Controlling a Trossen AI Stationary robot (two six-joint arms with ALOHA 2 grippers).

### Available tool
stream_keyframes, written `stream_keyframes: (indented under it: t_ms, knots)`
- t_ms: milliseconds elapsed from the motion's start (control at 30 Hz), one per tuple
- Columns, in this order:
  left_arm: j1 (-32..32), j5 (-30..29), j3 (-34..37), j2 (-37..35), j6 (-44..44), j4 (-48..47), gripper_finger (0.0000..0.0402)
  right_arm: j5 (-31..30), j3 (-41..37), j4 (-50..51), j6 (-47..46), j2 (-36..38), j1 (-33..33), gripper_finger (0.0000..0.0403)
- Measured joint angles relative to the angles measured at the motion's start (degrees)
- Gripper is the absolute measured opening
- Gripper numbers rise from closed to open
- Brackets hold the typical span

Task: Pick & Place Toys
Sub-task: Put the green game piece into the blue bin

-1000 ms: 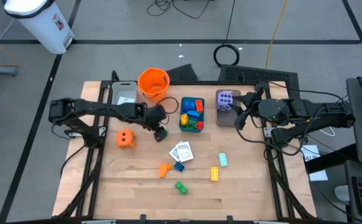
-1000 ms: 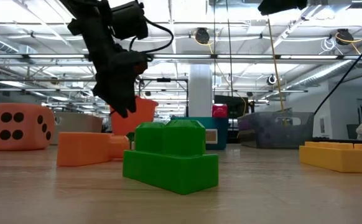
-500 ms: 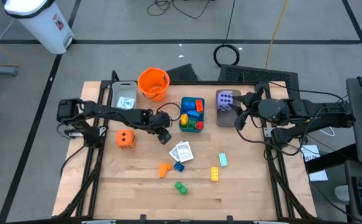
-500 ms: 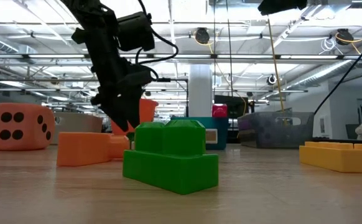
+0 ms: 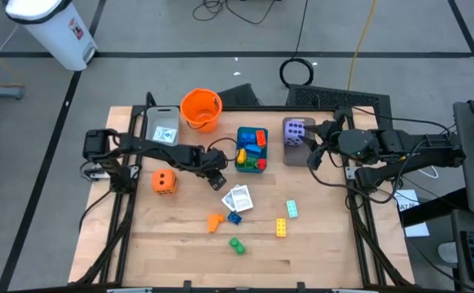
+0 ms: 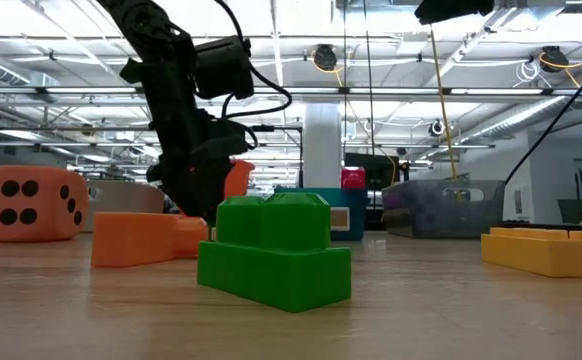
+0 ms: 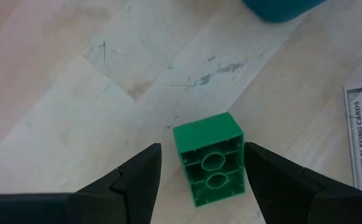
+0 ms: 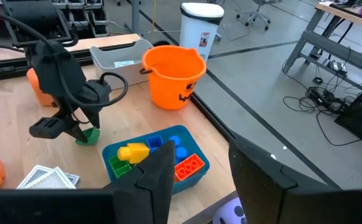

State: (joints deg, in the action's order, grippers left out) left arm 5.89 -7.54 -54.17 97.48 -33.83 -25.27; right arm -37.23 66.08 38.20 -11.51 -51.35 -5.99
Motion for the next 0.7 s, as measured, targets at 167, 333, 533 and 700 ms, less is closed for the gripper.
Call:
stream_keyframes:
  t_ms: [167, 333, 533, 700]
  knots:
    - [0.0, 0.0, 0.0, 0.8, -1.5, 0.1, 0.0237, 0.0, 0.0, 0.1, 0.0, 0.0, 0.0, 0.0144]
    - [0.0, 0.1, 0.0, 0.9, -2.4, 0.3, 0.0229, 0.0, 0.0, 0.2, 0.0, 0.0, 0.0, 0.0144]
    - [0.1, 0.2, 0.0, 0.9, -2.5, 0.5, 0.0162, 0.0, 0.0, 0.2, 0.0, 0.0, 0.0, 0.0144]
    - [0.4, 2.2, 0.0, 0.9, -1.9, 3.1, 0.0145, 0.0, 0.0, 0.2, 0.0, 0.0, 0.0, 0.0144]
